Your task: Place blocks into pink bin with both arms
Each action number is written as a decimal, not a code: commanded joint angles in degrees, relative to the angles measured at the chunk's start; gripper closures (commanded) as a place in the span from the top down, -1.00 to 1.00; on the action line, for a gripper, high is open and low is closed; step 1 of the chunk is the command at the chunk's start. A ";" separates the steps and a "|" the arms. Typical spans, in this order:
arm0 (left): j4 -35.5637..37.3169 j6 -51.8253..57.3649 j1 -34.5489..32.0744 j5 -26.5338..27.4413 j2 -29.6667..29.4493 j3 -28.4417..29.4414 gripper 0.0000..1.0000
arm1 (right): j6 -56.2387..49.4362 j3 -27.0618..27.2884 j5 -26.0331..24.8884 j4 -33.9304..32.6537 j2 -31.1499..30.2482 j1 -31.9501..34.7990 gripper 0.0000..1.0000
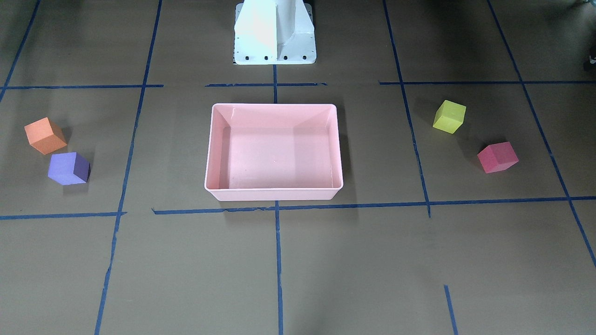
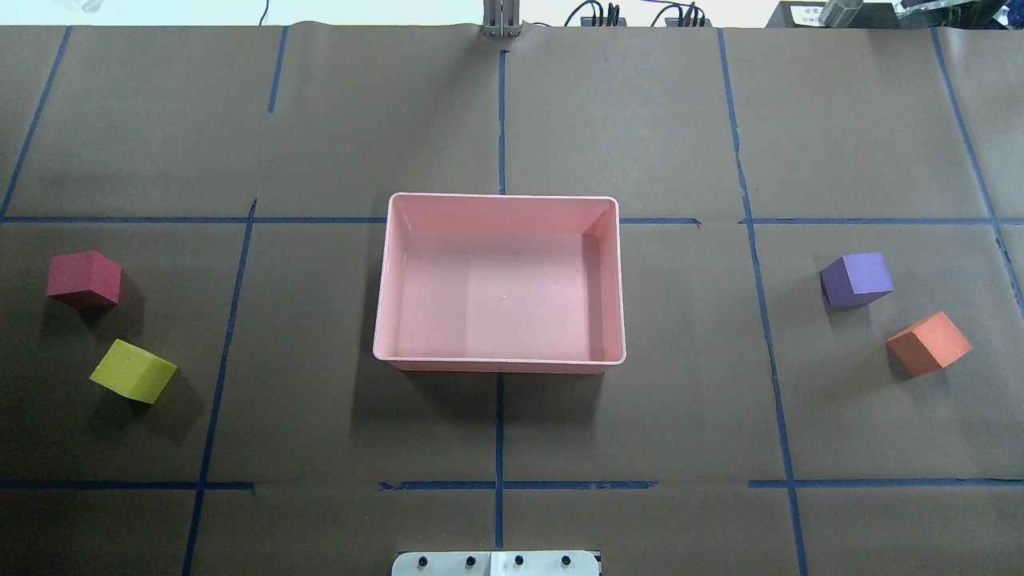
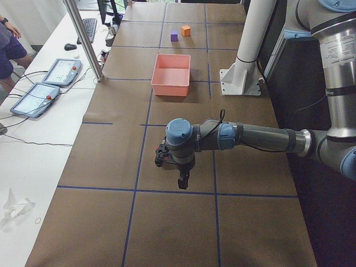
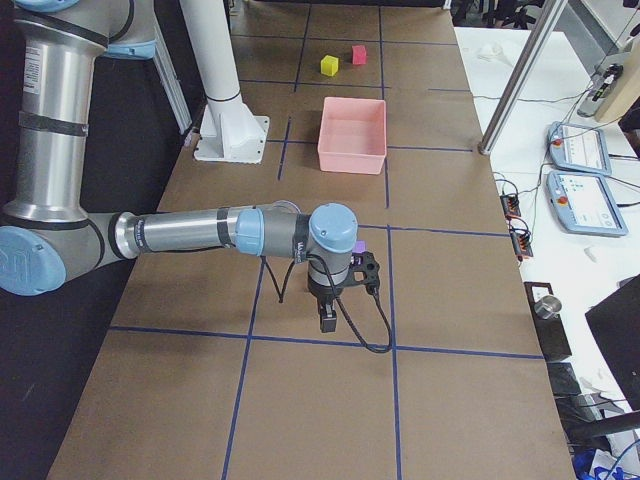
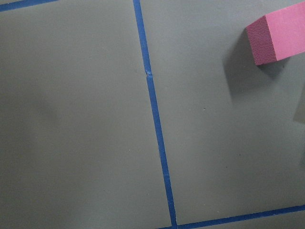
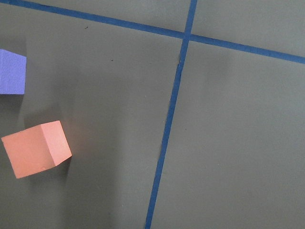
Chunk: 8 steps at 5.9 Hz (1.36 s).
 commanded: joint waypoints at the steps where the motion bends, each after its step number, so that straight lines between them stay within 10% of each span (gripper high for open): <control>1: 0.00 0.20 0.09 0.14 -0.04 -0.80 1.00 | 0.27 0.04 0.88 -0.04 3.22 -0.56 1.00; 3: -0.09 0.21 0.09 0.06 -0.12 -1.24 1.00 | 12.23 -0.48 3.97 4.57 7.53 -6.41 1.00; 5: -0.26 0.21 0.26 0.15 -0.30 -1.60 1.00 | 36.10 -5.99 1.96 24.46 9.39 -17.47 1.00; 8: -0.09 0.21 0.18 0.06 -0.12 -1.77 1.00 | 46.41 -9.88 -5.52 29.75 12.30 -28.32 1.00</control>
